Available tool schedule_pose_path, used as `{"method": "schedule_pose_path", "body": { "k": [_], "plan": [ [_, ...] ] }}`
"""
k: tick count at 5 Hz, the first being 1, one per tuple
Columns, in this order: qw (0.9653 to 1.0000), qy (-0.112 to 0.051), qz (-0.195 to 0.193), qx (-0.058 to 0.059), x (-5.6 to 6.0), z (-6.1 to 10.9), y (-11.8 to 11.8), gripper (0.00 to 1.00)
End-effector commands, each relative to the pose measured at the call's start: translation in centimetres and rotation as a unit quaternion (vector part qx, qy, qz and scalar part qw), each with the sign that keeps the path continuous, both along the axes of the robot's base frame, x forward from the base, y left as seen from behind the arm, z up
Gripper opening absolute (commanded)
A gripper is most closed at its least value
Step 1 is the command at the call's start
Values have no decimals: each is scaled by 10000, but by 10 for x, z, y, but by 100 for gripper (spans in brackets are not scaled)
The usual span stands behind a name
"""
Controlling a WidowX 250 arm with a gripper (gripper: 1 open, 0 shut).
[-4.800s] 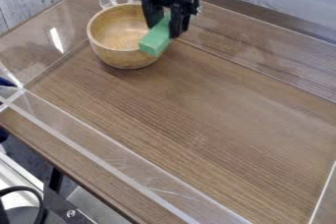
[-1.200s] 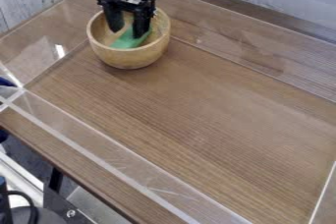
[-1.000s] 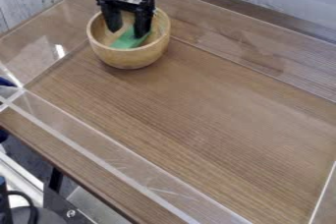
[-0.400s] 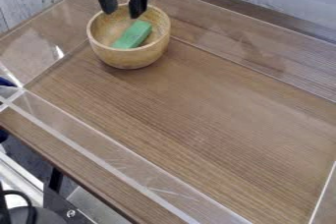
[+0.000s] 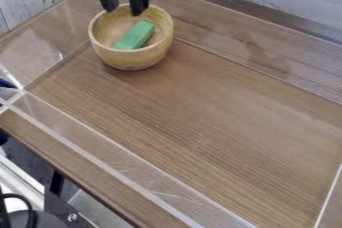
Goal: Put the green block in the brown bowl
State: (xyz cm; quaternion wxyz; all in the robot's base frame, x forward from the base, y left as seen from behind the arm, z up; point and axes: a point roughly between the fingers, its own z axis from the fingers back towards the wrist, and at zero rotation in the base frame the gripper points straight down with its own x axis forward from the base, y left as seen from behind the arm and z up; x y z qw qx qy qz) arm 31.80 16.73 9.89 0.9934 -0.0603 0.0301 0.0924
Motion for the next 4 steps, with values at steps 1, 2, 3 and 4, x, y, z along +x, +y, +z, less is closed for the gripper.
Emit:
{"method": "schedule_pose_path", "body": {
  "k": [1, 2, 3, 4],
  "plan": [
    [9972, -655, 17, 362, 6, 51, 6, 100],
    [9972, -644, -11, 376, 5, 51, 5, 100],
    [9972, -636, -39, 388, 5, 52, 4, 100],
    [9972, -627, -67, 400, 4, 53, 3, 100]
  ]
}}
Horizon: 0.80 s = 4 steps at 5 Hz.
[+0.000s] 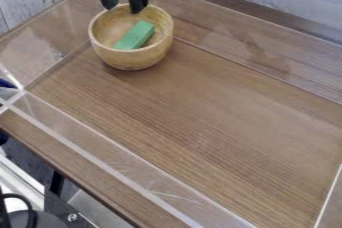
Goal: Put the green block in the brown bowl
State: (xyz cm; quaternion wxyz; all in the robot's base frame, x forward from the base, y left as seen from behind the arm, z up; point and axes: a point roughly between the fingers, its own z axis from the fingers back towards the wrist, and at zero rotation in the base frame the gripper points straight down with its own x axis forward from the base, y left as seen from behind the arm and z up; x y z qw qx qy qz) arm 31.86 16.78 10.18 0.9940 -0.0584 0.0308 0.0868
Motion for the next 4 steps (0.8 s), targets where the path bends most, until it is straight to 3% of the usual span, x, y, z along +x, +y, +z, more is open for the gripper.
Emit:
{"method": "schedule_pose_path", "body": {
  "k": [1, 4],
  "plan": [
    [9973, -621, -38, 391, 3, 50, 2, 100],
    [9975, -564, -98, 418, 3, 46, 0, 100]
  ]
}}
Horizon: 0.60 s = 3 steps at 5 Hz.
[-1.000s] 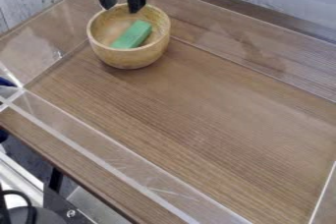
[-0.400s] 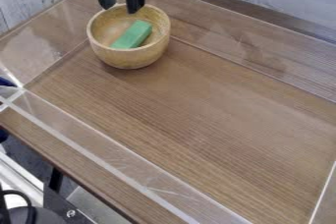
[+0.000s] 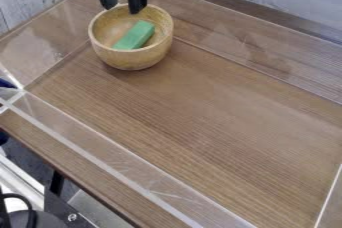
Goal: Put the green block in the brown bowl
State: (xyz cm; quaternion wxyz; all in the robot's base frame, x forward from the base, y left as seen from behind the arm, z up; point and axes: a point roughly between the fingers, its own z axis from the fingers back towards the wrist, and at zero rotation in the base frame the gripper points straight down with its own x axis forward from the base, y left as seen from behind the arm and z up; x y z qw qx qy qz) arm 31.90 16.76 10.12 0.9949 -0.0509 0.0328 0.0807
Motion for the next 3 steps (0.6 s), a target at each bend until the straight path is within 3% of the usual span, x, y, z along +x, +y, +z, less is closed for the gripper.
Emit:
{"method": "schedule_pose_path", "body": {
  "k": [1, 3],
  "plan": [
    [9978, -557, -53, 353, 3, 43, 0, 100],
    [9979, -530, -85, 356, 3, 41, -1, 100]
  ]
}}
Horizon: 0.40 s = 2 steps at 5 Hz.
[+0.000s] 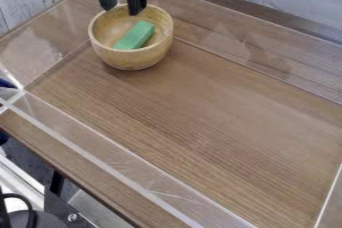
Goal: Put the green block in the brown bowl
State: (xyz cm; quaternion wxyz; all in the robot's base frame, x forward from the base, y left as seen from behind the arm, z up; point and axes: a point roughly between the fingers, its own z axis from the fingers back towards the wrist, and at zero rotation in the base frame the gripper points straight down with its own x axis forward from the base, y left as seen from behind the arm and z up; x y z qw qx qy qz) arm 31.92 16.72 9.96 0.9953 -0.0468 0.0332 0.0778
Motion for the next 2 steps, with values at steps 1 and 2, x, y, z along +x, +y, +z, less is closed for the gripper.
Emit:
{"method": "schedule_pose_path", "body": {
  "k": [1, 2],
  "plan": [
    [9981, -536, -74, 308, 2, 43, -1, 100],
    [9981, -537, -92, 301, 2, 44, -2, 100]
  ]
}}
